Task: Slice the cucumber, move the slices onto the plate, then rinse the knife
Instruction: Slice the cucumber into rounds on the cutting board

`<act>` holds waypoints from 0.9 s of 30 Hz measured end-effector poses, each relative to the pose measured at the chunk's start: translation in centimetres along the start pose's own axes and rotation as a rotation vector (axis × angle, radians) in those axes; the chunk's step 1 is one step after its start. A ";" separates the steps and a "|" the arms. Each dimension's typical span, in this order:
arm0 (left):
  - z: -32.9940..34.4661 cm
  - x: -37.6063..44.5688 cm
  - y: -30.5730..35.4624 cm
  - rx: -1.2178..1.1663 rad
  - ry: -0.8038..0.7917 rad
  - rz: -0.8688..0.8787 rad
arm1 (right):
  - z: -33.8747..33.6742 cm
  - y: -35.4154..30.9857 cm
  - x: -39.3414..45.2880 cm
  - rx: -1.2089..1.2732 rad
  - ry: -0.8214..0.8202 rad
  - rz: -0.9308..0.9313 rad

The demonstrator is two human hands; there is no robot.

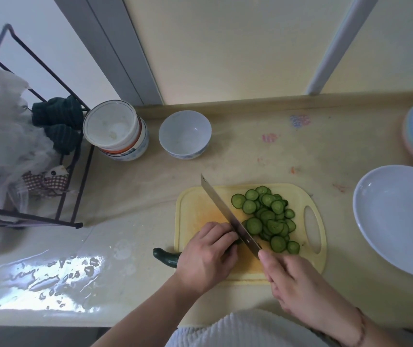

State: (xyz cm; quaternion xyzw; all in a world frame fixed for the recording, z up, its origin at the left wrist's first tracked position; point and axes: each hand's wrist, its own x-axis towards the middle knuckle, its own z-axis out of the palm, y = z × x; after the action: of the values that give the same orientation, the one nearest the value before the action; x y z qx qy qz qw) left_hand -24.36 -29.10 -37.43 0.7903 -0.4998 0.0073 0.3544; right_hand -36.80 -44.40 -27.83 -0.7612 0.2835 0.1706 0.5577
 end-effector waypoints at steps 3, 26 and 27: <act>0.0 0.1 0.0 -0.007 -0.001 -0.007 | 0.1 0.6 -0.1 -0.014 0.025 -0.019; -0.3 -0.2 0.1 -0.084 0.081 -0.060 | 0.1 1.4 3.9 0.011 -0.041 0.091; -0.4 -0.1 0.1 -0.109 0.108 -0.085 | 0.2 1.4 3.9 -0.002 -0.033 0.086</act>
State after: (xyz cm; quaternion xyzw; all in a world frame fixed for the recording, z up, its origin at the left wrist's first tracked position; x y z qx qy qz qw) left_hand -24.35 -28.78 -37.10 0.7889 -0.4455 0.0075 0.4232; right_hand -34.67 -45.46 -31.20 -0.7460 0.3065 0.2075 0.5536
